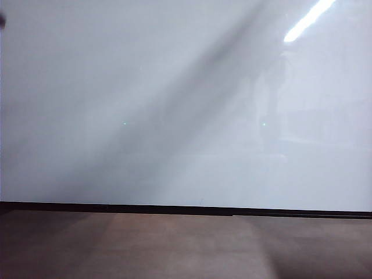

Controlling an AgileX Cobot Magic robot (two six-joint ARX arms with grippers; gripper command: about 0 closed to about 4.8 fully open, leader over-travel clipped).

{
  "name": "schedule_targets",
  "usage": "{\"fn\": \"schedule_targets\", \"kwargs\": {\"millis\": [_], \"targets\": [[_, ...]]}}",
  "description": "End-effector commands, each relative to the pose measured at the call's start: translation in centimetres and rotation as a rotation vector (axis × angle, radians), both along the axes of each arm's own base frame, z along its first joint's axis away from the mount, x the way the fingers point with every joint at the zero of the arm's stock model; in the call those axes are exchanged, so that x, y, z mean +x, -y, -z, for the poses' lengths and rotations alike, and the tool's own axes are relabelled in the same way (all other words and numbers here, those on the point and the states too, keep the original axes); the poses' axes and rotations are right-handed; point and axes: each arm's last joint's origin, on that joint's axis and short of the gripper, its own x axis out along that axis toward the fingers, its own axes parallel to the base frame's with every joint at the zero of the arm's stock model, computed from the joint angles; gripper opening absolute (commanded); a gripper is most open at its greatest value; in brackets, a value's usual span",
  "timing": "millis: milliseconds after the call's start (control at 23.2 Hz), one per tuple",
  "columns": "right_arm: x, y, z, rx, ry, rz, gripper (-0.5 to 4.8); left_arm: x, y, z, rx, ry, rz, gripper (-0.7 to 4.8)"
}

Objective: Reach to the right to find the marker pen, pick it up, and write the number 17 on the whiteboard.

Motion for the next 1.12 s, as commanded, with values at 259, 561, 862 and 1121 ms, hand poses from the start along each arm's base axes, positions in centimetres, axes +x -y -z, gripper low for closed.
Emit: {"fn": "schedule_targets", "kwargs": {"millis": [259,561,862,1121], "targets": [[-0.7,0.4,0.5,-0.045,0.001,0.032,-0.06,0.7,-3.9,4.8,0.003,0.006,-0.336,-0.05],[-0.7,0.3,0.5,-0.047,0.004,0.005,-0.06,-0.8,-4.2,7.4,-0.007,0.048,-0.348,-0.05],[-1.1,0.4,0.6,-0.035,0.002,0.001,-0.06,-0.8,-4.0,7.0,-0.013,0.091,-0.245,-0.05],[-1.4,0.5,0.4,-0.032,0.014,0.001,-0.06,-0.8,-3.9,7.1,-0.012,0.084,-0.243,-0.05]]}}
